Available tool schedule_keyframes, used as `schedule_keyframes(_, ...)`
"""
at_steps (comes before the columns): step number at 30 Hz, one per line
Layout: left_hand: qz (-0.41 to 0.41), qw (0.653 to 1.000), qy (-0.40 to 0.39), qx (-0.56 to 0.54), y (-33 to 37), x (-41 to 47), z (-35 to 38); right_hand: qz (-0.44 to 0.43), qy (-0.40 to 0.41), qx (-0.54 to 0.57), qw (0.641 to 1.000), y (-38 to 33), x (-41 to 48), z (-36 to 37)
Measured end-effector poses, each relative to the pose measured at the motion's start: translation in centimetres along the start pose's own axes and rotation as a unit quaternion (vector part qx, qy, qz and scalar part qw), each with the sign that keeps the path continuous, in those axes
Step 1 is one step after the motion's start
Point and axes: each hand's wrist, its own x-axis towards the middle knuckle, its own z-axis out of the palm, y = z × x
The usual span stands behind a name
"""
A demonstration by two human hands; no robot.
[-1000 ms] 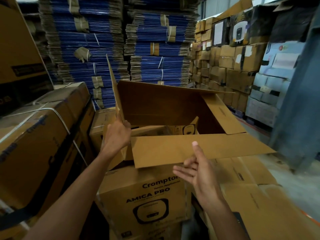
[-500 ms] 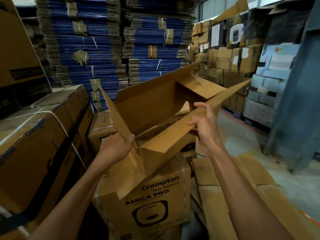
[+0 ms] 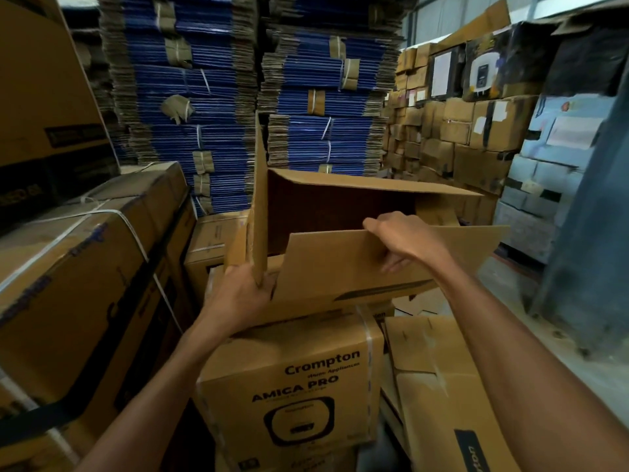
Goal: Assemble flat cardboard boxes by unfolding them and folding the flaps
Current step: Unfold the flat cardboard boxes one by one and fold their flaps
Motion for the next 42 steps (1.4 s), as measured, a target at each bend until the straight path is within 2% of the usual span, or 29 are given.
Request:
schedule_keyframes(2,-0.017,0.999,0.028,0.013,-0.1,0.3,0.6,0.013,-0.034,-0.056,0.998,-0.1,-0.7,0.0)
schedule_keyframes(4,-0.036,0.998,0.047,0.004,-0.5,0.4,0.8,0.015,-0.063,-0.172,0.983,-0.8,-1.9,-0.7)
schedule_keyframes(6,-0.053,0.997,0.038,-0.028,-1.2,0.5,0.8,0.001,-0.054,-0.331,0.942,-1.3,-2.2,-2.0)
schedule_keyframes(8,-0.062,0.996,0.019,-0.064,-1.9,0.5,0.7,-0.001,-0.057,-0.407,0.912,-1.4,-1.3,-2.8)
schedule_keyframes(11,-0.065,0.988,0.001,-0.138,-1.8,0.2,1.2,-0.037,-0.096,-0.327,0.939,0.9,2.6,-2.1)
schedule_keyframes(13,-0.065,0.991,0.037,-0.106,-1.4,-0.4,1.9,-0.045,-0.108,-0.297,0.948,3.8,5.6,-1.1)
schedule_keyframes(15,-0.073,0.989,0.075,-0.103,-1.3,-1.0,2.6,-0.007,-0.117,-0.298,0.947,7.0,7.7,0.2)
schedule_keyframes(21,-0.077,0.987,0.086,-0.115,-1.7,-1.8,3.8,0.088,-0.133,-0.349,0.923,11.8,9.1,2.1)
schedule_keyframes(23,-0.077,0.987,0.083,-0.115,-1.5,-1.8,3.9,0.088,-0.104,-0.406,0.904,12.2,9.4,1.9)
schedule_keyframes(25,-0.080,0.986,0.083,-0.123,-1.7,-1.4,4.0,0.051,-0.045,-0.447,0.892,11.9,9.4,1.4)
schedule_keyframes(28,-0.090,0.983,0.086,-0.137,-1.7,-0.8,3.9,0.034,0.039,-0.404,0.913,11.0,9.5,-0.4)
schedule_keyframes(31,-0.105,0.979,0.069,-0.158,-1.1,-0.2,4.1,0.071,0.040,-0.384,0.920,11.2,9.3,-2.0)
schedule_keyframes(35,-0.090,0.981,0.064,-0.160,-0.4,0.2,4.5,0.042,0.019,-0.487,0.872,12.3,9.1,-1.9)
schedule_keyframes(39,-0.107,0.979,0.071,-0.158,-1.2,0.1,4.5,-0.084,-0.011,-0.638,0.765,12.5,8.5,-3.0)
schedule_keyframes(42,-0.116,0.975,0.083,-0.171,-1.6,0.1,4.3,-0.120,-0.040,-0.693,0.710,12.0,7.6,-4.1)
